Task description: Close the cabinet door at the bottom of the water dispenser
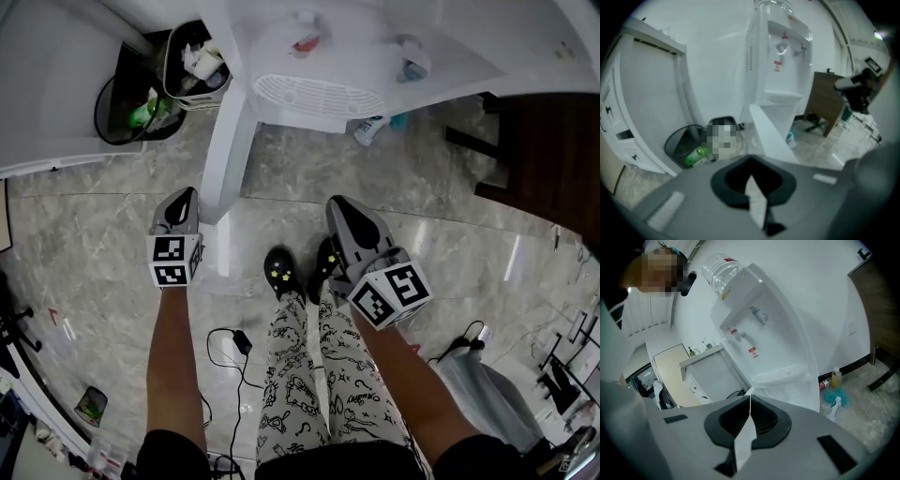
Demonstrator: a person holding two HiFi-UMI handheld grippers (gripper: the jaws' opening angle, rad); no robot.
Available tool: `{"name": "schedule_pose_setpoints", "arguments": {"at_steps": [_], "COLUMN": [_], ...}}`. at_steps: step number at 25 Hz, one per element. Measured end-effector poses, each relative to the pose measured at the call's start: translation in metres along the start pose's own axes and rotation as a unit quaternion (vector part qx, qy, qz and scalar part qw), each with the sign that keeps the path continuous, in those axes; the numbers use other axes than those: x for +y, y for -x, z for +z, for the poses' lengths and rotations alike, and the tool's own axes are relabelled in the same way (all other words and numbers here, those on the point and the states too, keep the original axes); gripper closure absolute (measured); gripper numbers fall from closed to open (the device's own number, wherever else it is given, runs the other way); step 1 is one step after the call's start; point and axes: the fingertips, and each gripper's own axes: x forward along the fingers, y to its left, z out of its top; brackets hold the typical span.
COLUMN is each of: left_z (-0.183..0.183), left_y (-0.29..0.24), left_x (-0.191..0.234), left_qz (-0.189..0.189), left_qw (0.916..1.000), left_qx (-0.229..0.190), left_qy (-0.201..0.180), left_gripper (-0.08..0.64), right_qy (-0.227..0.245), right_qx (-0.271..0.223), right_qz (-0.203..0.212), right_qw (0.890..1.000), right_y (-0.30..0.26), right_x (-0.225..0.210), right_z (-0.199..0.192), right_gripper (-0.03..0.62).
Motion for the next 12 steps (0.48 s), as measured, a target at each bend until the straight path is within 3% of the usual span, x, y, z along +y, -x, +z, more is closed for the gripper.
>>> {"name": "schedule_pose_setpoints", "arguments": {"at_steps": [7, 12], "left_z": [0.012, 0.042], "left_y": [-0.031, -0.064], "left_x": [-0.120, -0.178], "left_qz": [-0.104, -0.144], "left_qw": [0.9945, 0.9895], "left_qx": [-0.012, -0.014], "left_qy": [0.007, 0.010], "left_gripper": [0.563, 0.563], "right_qy": [-0.013, -0.033], "right_qx": [-0.007, -0.021], "right_qz": [-0.011, -0.030], "right_qw": [1.000, 0.999], "right_y": [0.018, 0.039], "right_x": [-0.025, -0.052], "right_z": [-0.007, 0.004], "right_gripper": [0.575, 0.575]}}
